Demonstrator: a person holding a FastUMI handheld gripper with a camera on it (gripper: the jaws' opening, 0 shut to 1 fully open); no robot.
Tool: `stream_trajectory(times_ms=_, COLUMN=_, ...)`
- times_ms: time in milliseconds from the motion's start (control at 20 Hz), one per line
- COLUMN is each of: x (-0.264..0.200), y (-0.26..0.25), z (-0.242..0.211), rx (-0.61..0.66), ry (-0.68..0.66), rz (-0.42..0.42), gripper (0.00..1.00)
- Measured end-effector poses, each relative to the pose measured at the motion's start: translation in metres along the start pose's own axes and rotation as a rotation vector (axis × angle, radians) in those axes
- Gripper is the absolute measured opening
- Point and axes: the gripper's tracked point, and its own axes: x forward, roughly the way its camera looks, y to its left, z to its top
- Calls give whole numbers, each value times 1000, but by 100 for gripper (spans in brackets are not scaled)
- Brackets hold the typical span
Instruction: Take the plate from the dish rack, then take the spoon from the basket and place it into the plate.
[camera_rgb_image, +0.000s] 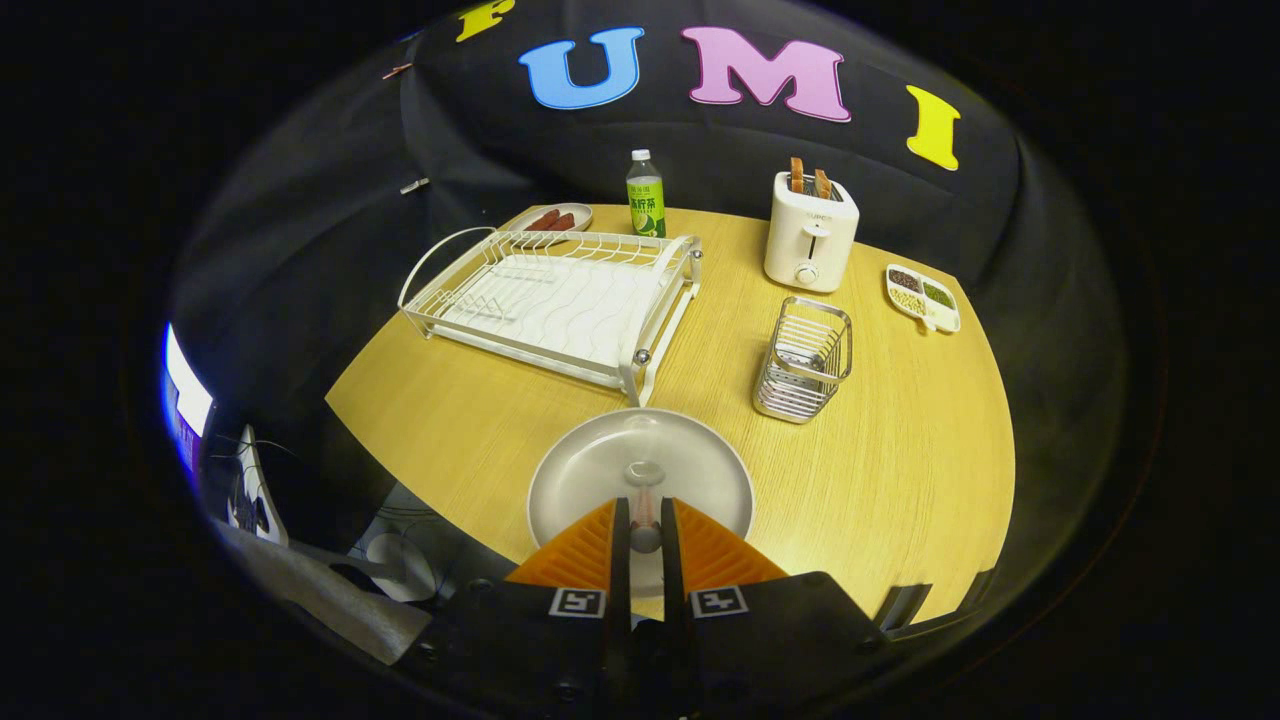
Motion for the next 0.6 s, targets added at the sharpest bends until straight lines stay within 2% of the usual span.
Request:
stream_trajectory(times_ms=300, x=7, y=-7, z=-13, rx=0, ry=37, rz=-22, gripper=18)
stream_trajectory(times_ms=400, x=4, y=-9, z=-14, rx=7, ry=37, rz=-30, gripper=32)
stream_trajectory(times_ms=550, x=4, y=-11, z=-18, rx=1, ry=47, rz=-43, gripper=81)
stream_trajectory(times_ms=600, x=3, y=-12, z=-17, rx=2, ry=47, rz=-45, gripper=85)
